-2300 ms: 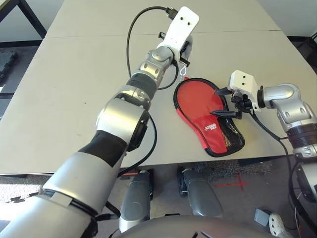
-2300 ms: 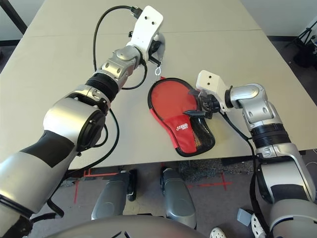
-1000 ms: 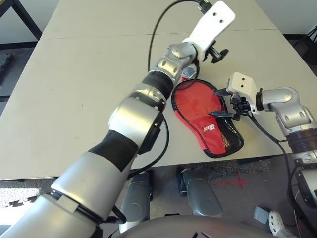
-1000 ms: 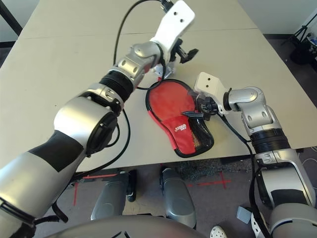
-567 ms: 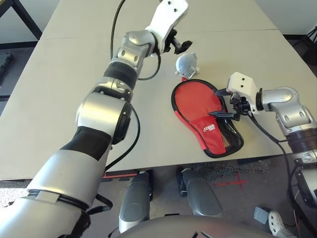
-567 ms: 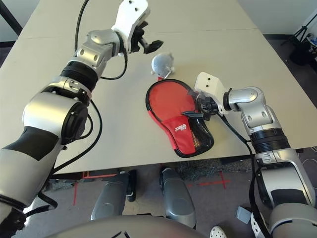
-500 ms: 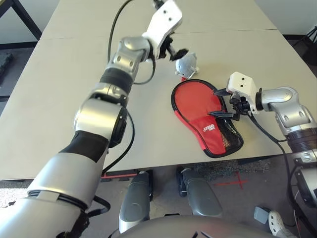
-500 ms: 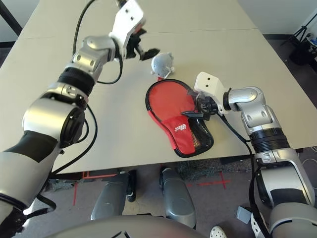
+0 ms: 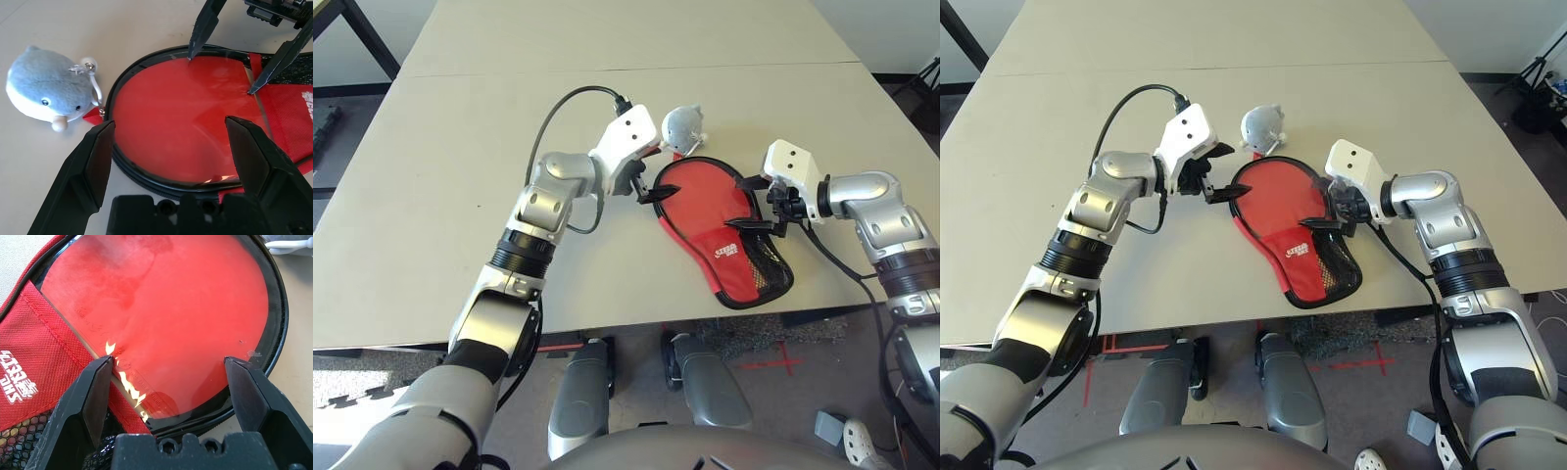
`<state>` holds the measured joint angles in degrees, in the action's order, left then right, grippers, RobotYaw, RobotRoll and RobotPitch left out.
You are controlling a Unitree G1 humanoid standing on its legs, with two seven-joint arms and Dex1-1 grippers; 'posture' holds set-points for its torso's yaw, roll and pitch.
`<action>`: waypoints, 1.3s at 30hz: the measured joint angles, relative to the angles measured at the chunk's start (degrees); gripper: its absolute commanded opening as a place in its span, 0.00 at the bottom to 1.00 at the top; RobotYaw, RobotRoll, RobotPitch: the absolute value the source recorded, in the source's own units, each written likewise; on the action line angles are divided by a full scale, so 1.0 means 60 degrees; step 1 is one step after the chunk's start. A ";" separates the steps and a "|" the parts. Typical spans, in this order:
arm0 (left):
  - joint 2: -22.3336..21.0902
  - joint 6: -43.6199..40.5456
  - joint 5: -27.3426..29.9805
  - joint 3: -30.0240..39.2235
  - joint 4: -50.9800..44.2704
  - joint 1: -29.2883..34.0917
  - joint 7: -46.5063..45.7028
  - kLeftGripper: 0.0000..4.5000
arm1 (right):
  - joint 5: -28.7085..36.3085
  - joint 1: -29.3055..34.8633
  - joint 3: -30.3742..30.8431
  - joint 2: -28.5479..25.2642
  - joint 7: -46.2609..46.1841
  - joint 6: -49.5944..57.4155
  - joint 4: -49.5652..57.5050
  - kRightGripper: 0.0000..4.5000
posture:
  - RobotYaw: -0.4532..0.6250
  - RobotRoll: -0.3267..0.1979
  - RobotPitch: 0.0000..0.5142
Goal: Store the ping-pong paddle in its case and zip it.
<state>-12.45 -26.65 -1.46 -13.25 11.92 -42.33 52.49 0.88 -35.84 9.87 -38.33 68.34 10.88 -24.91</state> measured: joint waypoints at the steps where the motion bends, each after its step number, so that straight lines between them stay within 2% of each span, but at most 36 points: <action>1: 0.0067 -0.0068 0.0001 -0.0107 -0.0013 0.0075 -0.0093 1.00 | 0.0000 -0.0004 0.0000 0.0000 0.0010 0.0005 -0.0002 1.00 | 0.36 0.62 0.44; 10: 0.0247 -0.0205 -0.0115 -0.0976 0.0137 0.0732 -0.0607 1.00 | 0.0048 -0.0019 -0.0028 -0.0007 0.0039 0.0252 0.0004 1.00 | 0.34 0.62 0.41; 15: 0.0278 -0.0056 -0.0125 -0.1072 0.0164 0.0863 -0.0847 1.00 | 0.0103 -0.0034 -0.0049 -0.0019 0.0045 0.0499 0.0007 1.00 | 0.34 0.62 0.39; 22: 0.0388 -0.0119 -0.0125 -0.1121 -0.0058 0.1126 -0.1204 1.00 | 0.0554 -0.0343 -0.0401 0.0167 0.0066 0.1797 -0.0125 1.00 | 0.35 0.62 0.39; 29: 0.0411 -0.0267 -0.0121 -0.1288 -0.0380 0.1238 -0.1249 1.00 | 0.1646 -0.2226 -0.1411 0.0649 -0.0457 0.3760 -0.1500 1.00 | 0.35 0.62 0.41; 33: 0.0399 -0.0373 -0.0111 -0.1339 -0.0488 0.1277 -0.1231 1.00 | 0.1873 -0.3381 -0.2010 0.0953 -0.1237 0.3774 -0.2974 1.00 | 0.36 0.62 0.42; 39: 0.0390 -0.0605 -0.0111 -0.1356 -0.0803 0.1413 -0.1302 1.00 | 0.1935 -0.4949 -0.2868 0.1653 -0.2828 0.2867 -0.5675 1.00 | 0.36 0.62 0.43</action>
<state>-10.11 -30.28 -2.12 -21.39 7.10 -33.84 44.67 12.48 -65.54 -7.34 -28.40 51.37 28.08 -58.96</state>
